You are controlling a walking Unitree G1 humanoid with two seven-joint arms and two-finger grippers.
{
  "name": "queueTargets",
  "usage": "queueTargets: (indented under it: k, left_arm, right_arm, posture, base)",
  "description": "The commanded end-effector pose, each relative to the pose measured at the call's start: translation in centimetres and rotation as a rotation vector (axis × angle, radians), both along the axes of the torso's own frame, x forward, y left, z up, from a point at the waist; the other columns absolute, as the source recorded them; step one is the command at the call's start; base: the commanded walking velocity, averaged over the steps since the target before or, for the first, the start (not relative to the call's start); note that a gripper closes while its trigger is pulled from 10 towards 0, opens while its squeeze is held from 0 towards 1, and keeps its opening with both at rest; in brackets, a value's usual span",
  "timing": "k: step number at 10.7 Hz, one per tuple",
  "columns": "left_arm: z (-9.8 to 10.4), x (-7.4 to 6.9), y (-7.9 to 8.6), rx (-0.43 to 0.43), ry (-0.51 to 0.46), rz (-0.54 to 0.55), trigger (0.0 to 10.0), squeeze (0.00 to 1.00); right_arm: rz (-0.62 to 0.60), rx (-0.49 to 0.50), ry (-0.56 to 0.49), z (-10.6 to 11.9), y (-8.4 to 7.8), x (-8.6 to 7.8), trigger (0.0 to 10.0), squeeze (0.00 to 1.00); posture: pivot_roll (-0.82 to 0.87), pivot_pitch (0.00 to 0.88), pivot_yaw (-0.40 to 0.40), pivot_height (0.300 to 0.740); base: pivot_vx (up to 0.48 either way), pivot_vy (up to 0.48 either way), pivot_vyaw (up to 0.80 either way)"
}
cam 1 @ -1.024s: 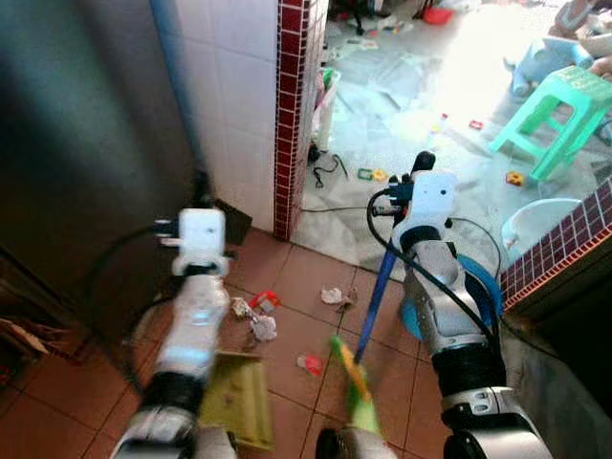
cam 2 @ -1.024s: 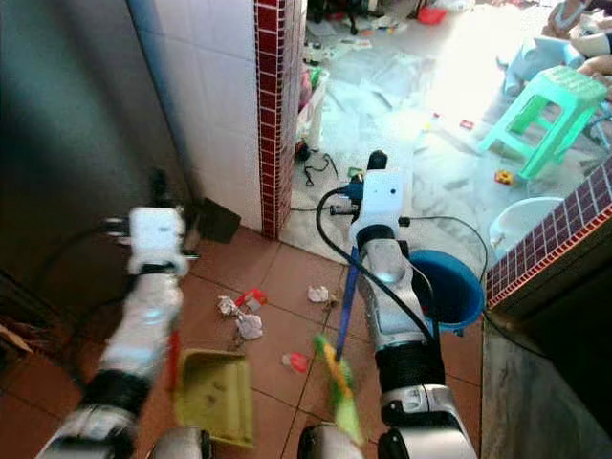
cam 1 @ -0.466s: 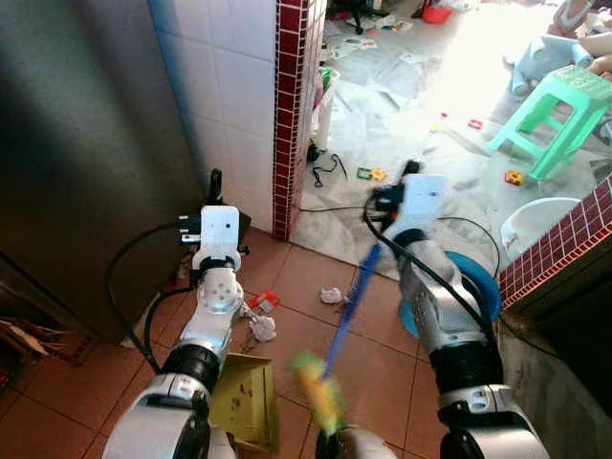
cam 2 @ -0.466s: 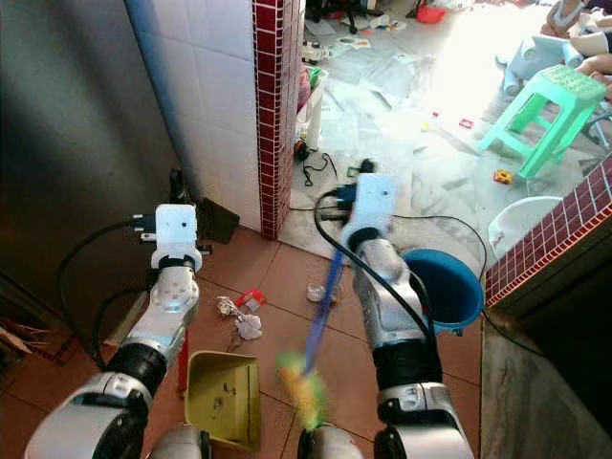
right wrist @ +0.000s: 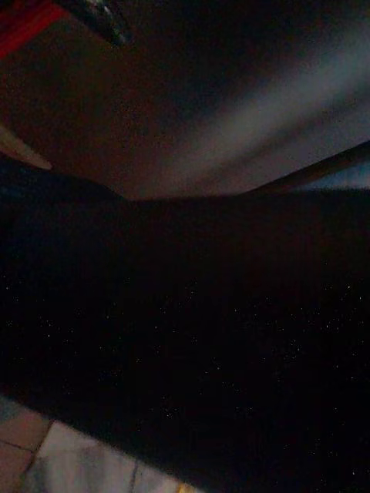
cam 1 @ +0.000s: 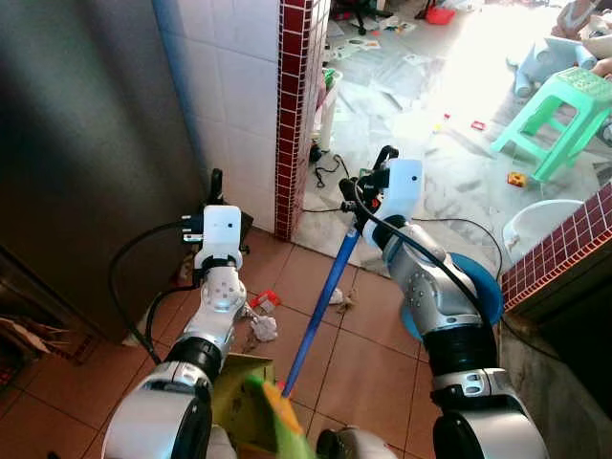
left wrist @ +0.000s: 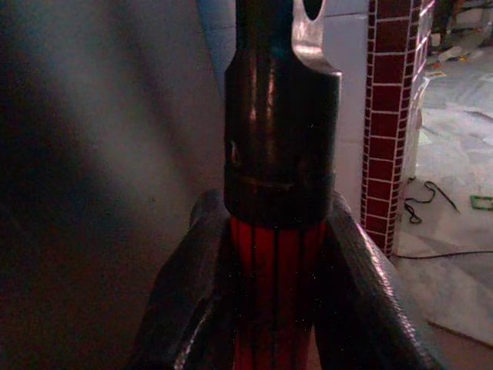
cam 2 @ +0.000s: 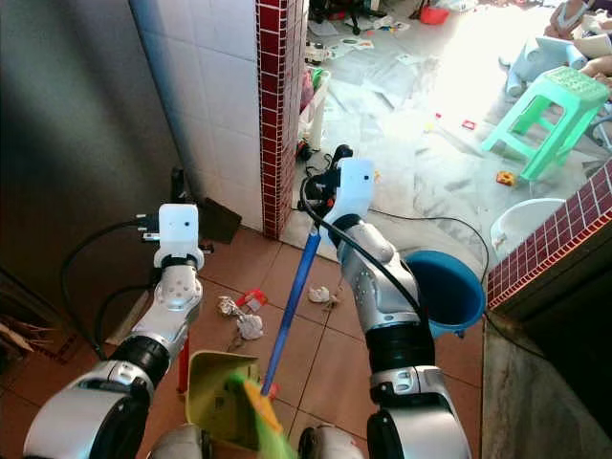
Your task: Sweep floor
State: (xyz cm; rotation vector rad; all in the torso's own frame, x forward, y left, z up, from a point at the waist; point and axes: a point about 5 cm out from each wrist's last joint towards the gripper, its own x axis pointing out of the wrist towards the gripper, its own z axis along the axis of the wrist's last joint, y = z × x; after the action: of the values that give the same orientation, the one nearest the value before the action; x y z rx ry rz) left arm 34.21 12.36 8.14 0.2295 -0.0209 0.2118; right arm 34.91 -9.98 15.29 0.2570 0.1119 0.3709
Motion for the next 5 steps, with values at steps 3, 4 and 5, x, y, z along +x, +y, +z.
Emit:
queueTargets:
  k: [3, 4, 5]
  left_arm:
    - [-0.8, 0.1, -0.9, -0.01, 0.077, -0.058, 10.0, 0.0]
    - [-0.9, 0.1, -0.9, -0.055, 0.084, -0.062, 10.0, 0.0]
    - [-1.2, 0.1, -0.9, -0.083, 0.104, -0.061, 10.0, 0.0]
  right_arm:
    - [0.001, 0.135, -0.052, 3.3, 0.0, 0.6, 10.0, 0.0]
    - [0.001, 0.152, -0.105, 4.9, -0.3, 0.9, 10.0, 0.0]
    - [0.001, 0.151, -0.157, 6.2, -0.4, 1.1, 10.0, 0.0]
  posture:
    - [-0.07, 0.057, -0.035, 0.74]
    - [-0.06, 0.058, -0.033, 0.74]
    - [-0.06, 0.058, -0.032, 0.74]
  base:
    - [0.0, 0.0, 0.0]
    - [0.0, 0.0, 0.0]
    - [0.0, 0.0, 0.0]
